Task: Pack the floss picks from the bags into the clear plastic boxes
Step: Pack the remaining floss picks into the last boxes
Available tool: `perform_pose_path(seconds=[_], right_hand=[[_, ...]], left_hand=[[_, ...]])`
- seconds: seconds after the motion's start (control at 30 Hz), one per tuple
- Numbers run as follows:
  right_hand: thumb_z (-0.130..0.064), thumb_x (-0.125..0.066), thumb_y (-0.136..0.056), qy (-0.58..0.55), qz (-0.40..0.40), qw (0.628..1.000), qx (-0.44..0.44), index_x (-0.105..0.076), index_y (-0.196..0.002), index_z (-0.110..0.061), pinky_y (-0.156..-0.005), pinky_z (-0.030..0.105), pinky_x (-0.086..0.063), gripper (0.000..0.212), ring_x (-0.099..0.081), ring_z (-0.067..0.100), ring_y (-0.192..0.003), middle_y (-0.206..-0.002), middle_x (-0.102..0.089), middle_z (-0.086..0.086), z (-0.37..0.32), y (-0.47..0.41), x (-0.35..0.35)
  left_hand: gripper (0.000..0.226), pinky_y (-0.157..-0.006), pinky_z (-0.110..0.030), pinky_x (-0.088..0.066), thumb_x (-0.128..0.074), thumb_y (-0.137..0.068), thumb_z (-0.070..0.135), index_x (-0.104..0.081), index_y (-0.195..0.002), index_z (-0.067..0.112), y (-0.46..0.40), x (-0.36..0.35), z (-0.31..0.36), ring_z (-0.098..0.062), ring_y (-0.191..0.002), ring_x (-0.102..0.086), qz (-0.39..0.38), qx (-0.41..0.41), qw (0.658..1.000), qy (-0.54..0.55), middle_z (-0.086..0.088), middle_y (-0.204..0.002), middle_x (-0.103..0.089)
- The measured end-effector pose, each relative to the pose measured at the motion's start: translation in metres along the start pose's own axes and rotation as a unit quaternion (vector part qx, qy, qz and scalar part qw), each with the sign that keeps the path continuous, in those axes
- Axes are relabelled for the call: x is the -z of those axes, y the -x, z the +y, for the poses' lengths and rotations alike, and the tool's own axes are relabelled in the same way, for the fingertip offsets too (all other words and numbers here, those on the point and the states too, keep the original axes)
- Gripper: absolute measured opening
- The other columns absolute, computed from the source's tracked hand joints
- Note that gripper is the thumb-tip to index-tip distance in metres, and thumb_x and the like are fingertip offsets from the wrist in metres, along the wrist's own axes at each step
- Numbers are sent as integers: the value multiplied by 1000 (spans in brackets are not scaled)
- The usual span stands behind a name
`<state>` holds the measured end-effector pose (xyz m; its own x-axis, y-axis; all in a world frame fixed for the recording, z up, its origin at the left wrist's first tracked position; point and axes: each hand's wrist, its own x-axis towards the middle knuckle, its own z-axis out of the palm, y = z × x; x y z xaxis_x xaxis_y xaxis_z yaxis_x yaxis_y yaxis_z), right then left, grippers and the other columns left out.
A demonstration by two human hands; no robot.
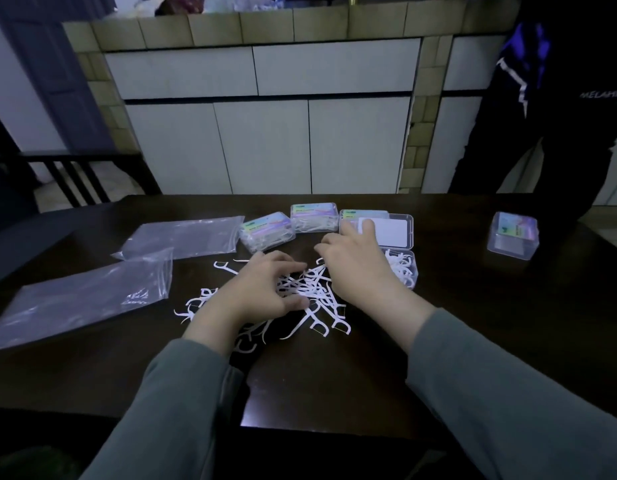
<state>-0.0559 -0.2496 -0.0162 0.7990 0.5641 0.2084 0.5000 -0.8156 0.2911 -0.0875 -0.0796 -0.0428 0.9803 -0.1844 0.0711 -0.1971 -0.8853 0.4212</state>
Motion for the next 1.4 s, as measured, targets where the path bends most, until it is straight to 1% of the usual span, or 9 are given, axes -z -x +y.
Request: perform_pose_path(seconds=[0.13, 0.27, 0.37, 0.47, 0.57, 0.7, 0.93, 1.2, 1.4], right_hand=[[-18, -49, -94, 63, -56, 996, 1, -60, -115, -22, -106, 48, -22, 24, -39, 25, -124, -112, -64, -1, -6, -14, -3], [-12, -50, -91, 14, -20, 1000, 0, -65, -99, -26, -103, 45, -23, 22, -45, 23, -114, -101, -66, -4, -2, -12, -3], [-16, -53, -92, -37, 12, 998, 43, -60, -82, -30, -98, 44, -23, 18, -43, 19, -97, -93, -65, -7, -1, -5, -8], [-26, -50, -97, -80, 20, 994, 77, -68, -102, -34, -100, 44, -21, 20, -38, 16, -94, -104, -68, -11, 0, -1, -8], [-47, -40, -99, -70, -21, 996, 51, -61, -125, -30, -102, 47, -18, 38, -41, 20, -119, -125, -61, -6, 6, 3, -4], [-77, -41, -82, -75, -72, 994, 46, -65, -119, -28, -97, 45, -18, 67, -43, 19, -114, -117, -63, -5, 10, 12, -4], [-45, -54, -94, -75, -41, 996, 13, -69, -108, -26, -96, 41, -22, 27, -48, 21, -108, -105, -66, -1, -6, 15, -3], [-41, -55, -95, -143, 13, 988, -63, -71, -108, -35, -86, 37, -22, 21, -49, 18, -102, -105, -68, -6, 4, 16, -3], [-42, -57, -94, -220, 38, 970, -94, -72, -108, -38, -89, 35, -21, 20, -48, 17, -109, -108, -67, -9, 25, 18, 0]], left_hand=[[39, -102, -26, -33, -68, -83, 46, -64, -120, 35, -1, -2, -5, -6, -119, -36, 39, 6, 999, -7, 14, -118, -49], [14, -89, -27, -41, -69, -82, 45, -71, -95, 38, -1, 1, -12, -9, -107, -46, 76, 18, 997, -6, 14, -104, -60], [18, -86, -24, -41, -68, -85, 37, -70, -104, 36, 1, 3, -15, -8, -108, -45, 79, 28, 996, 9, 14, -107, -62], [40, -90, -18, -34, -70, -85, 37, -63, -123, 31, 3, 4, -14, -7, -113, -40, 50, 15, 998, 17, 12, -122, -56], [55, -98, -21, -28, -73, -80, 43, -56, -131, 32, 5, 4, -11, -5, -116, -34, 21, 17, 1000, 15, 12, -124, -48], [45, -95, -22, -32, -72, -82, 37, -59, -126, 40, 3, 2, -9, -3, -106, -34, 12, 9, 1000, -1, 15, -112, -49], [18, -88, -23, -39, -74, -81, 31, -71, -98, 38, 3, 2, -10, -5, -97, -41, 71, -7, 997, -8, 15, -98, -59], [13, -81, -33, -45, -78, -76, 36, -78, -88, 30, -2, 3, -11, -12, -90, -52, 132, -30, 991, -10, 11, -90, -68], [13, -71, -19, -36, -78, -76, 32, -78, -87, 26, 0, 5, -8, -5, -88, -52, 192, -15, 981, 36, 17, -86, -66]])
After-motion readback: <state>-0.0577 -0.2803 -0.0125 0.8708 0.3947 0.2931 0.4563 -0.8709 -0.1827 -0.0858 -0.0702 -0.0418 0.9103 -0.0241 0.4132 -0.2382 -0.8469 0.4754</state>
